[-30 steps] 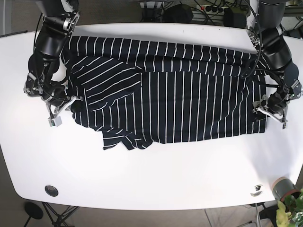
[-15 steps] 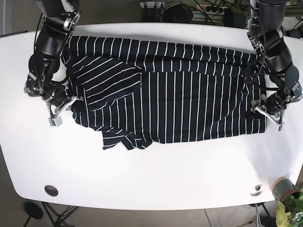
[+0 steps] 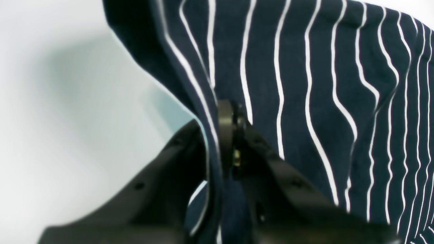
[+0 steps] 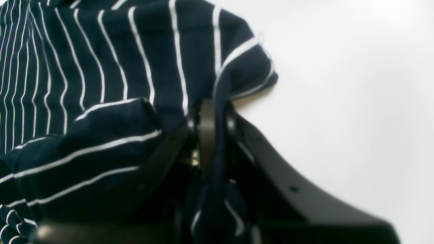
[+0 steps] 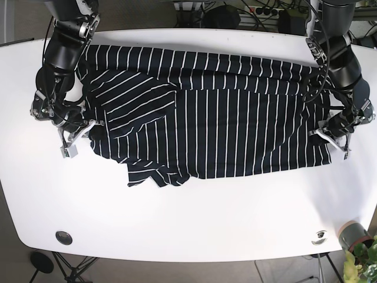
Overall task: Fold the T-shirt properly
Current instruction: 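Grasp the shirt's side edges with both grippers, then lift the shirt with both grippers and lay it back down flatter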
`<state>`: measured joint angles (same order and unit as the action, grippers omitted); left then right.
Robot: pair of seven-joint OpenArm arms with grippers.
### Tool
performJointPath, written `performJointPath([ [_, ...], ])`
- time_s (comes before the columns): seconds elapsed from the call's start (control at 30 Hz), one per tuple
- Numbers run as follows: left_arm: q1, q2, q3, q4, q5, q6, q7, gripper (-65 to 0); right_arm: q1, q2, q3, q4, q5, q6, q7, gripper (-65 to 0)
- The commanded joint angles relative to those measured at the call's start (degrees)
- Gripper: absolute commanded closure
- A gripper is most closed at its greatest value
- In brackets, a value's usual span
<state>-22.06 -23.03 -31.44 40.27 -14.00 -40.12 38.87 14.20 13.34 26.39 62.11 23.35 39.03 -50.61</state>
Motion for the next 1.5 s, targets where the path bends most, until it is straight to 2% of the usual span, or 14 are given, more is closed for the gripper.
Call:
performJointPath([
  [0.0,-0.4,-0.3,0.2,0.0,2.0,0.1,0.3,0.0,1.2,0.9,0.1,1.1,0.9,0.32,0.7,-2.1],
  [0.2,-0.5,-0.3,0.1,0.1,1.7,0.1,0.5,0.0,0.8,0.7,0.1,6.6,1.0,0.32,0.5,-2.1],
  [0.33,-0.4,-0.3,-1.4,4.5,1.8,0.1,0.6,0.0,0.1,0.3,0.2,11.3,0.5,0.14,-2.3,-2.1],
  [0.47,-0.5,-0.3,0.0,8.5,2.1,0.1,3.0,0.0,0.8,0.7,0.2,13.2,0.5,-1.97,-2.4,-2.1],
  [0.73,-5.5,-0.3,0.7,10.1,2.1,0.1,3.8,0.0,6.5,0.7,0.0,12.9,0.4,-2.06,-3.4,-2.1],
  [0.9,-10.5,-0.3,3.0,13.4,2.0,0.1,7.9,0.0,11.7,3.0,-0.1,12.9,0.4,-2.06,-5.2,-2.1],
  [1.07,-15.0,-0.2,4.6,16.4,2.0,0.1,8.6,0.0,17.7,3.2,-0.1,12.8,0.4,-2.06,-7.1,-2.1],
  [1.1,-16.6,-0.2,5.1,16.9,2.0,0.1,8.6,0.0,19.3,4.1,-0.2,12.8,0.4,-2.06,-7.4,-2.1],
  [1.3,-24.1,-0.2,6.2,19.8,1.7,2.6,10.9,0.0,27.7,8.0,-5.8,12.8,0.5,-2.06,-8.3,-2.1],
  [1.47,-32.0,-0.2,8.6,19.8,1.8,4.0,10.7,0.0,37.3,9.3,-9.6,10.6,0.5,-2.06,-8.3,-2.1],
])
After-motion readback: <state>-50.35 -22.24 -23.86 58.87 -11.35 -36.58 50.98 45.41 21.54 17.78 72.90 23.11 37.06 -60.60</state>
